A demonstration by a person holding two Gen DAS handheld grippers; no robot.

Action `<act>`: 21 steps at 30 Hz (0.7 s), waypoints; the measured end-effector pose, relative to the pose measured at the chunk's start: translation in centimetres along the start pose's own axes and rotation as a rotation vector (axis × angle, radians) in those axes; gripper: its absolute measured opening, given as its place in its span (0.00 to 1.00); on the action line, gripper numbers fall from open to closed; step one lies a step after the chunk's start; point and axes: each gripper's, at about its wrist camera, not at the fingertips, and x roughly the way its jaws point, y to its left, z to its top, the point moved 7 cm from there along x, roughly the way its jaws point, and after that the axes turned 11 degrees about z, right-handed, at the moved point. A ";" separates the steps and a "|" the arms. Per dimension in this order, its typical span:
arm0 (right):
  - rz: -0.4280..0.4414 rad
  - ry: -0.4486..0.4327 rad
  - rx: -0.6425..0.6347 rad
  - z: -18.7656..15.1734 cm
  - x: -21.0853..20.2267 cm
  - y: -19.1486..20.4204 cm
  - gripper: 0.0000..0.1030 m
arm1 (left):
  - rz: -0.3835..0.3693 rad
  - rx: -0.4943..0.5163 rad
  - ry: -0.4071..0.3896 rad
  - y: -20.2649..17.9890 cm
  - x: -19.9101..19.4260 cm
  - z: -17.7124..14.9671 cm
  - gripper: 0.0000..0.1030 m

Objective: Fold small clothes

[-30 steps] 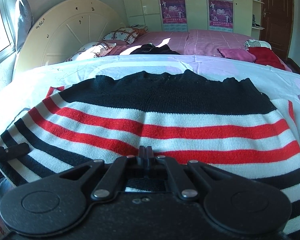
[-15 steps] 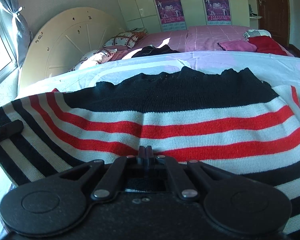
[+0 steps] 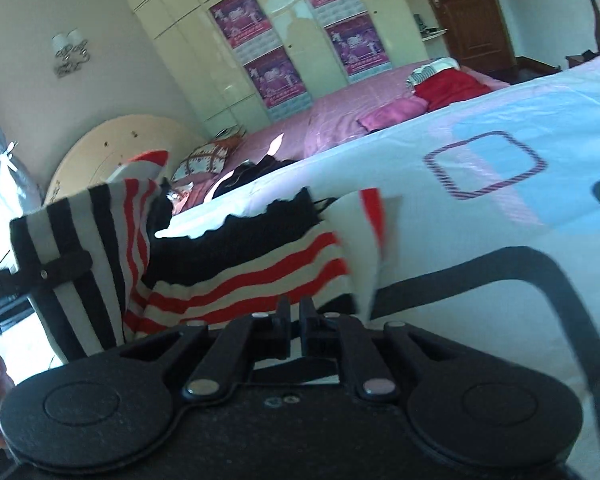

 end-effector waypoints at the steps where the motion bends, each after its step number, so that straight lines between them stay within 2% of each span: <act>1: -0.017 -0.016 0.015 0.3 -1.3 -1.1 0.08 | -0.028 0.023 0.021 -1.6 0.8 -0.5 0.14; 4: -0.051 -0.041 0.049 0.6 -4.1 -3.6 0.09 | -0.095 0.067 0.114 -5.4 3.4 -3.1 0.14; 5: -0.059 -0.042 0.056 0.5 -4.8 -4.2 0.12 | -0.108 0.087 0.172 -6.5 4.4 -4.6 0.14; 7: -0.063 -0.041 0.073 0.3 -5.8 -5.1 0.18 | -0.098 0.103 0.222 -7.5 5.1 -6.3 0.17; 8: -0.061 -0.043 0.076 0.2 -6.2 -5.4 0.21 | -0.102 0.098 0.213 -7.7 4.4 -6.4 0.28; 9: -0.058 -0.047 0.079 0.1 -6.6 -5.6 0.24 | -0.138 0.079 0.204 -7.8 3.2 -5.9 0.44; 11: -0.030 -0.052 0.103 0.0 -6.8 -5.8 0.28 | -0.201 0.036 0.180 -7.5 0.3 -4.8 0.54; 12: -0.009 -0.054 0.114 0.1 -6.7 -5.6 0.31 | -0.208 0.022 0.164 -6.9 -1.2 -4.3 0.55; 15: 0.057 -0.046 0.135 0.3 -5.3 -4.3 0.40 | -0.156 -0.011 0.111 -3.7 -5.0 -3.2 0.55; 17: 0.123 -0.002 0.169 -0.1 -3.7 -3.2 0.46 | -0.044 -0.044 0.091 0.5 -4.8 -2.3 0.55; 19: 0.168 0.039 0.204 -0.9 -2.1 -2.2 0.46 | 0.065 -0.102 0.118 5.3 -3.7 -1.9 0.55; 21: 0.195 0.081 0.245 -1.6 -0.5 -1.6 0.47 | 0.102 -0.139 0.160 7.9 -2.5 -2.2 0.55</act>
